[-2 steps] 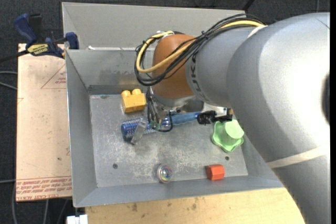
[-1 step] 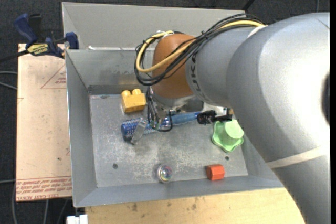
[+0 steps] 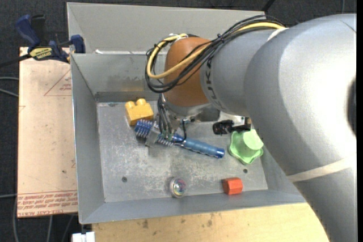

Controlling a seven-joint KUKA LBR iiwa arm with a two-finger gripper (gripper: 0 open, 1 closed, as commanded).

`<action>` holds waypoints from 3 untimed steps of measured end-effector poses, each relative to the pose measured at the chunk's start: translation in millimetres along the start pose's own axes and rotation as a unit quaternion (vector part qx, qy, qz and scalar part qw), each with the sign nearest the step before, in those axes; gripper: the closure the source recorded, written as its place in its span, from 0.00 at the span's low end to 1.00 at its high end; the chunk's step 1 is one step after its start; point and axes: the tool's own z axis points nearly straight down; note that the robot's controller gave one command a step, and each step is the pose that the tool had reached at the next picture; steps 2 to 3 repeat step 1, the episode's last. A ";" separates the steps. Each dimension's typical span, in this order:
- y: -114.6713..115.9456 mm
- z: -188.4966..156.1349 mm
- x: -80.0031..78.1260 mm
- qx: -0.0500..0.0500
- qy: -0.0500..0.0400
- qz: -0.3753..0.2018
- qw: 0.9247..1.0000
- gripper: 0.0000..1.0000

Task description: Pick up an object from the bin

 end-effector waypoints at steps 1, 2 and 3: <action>2.0 -74.9 -1.0 -0.001 -0.003 -0.001 1.000 1.00; 2.0 -74.9 -1.0 -0.001 -0.003 -0.001 1.000 1.00; 2.0 -74.9 -1.0 -0.001 -0.003 -0.001 1.000 1.00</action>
Offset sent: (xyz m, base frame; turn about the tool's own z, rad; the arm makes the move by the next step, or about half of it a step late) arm 0.0001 0.0002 0.0711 0.0000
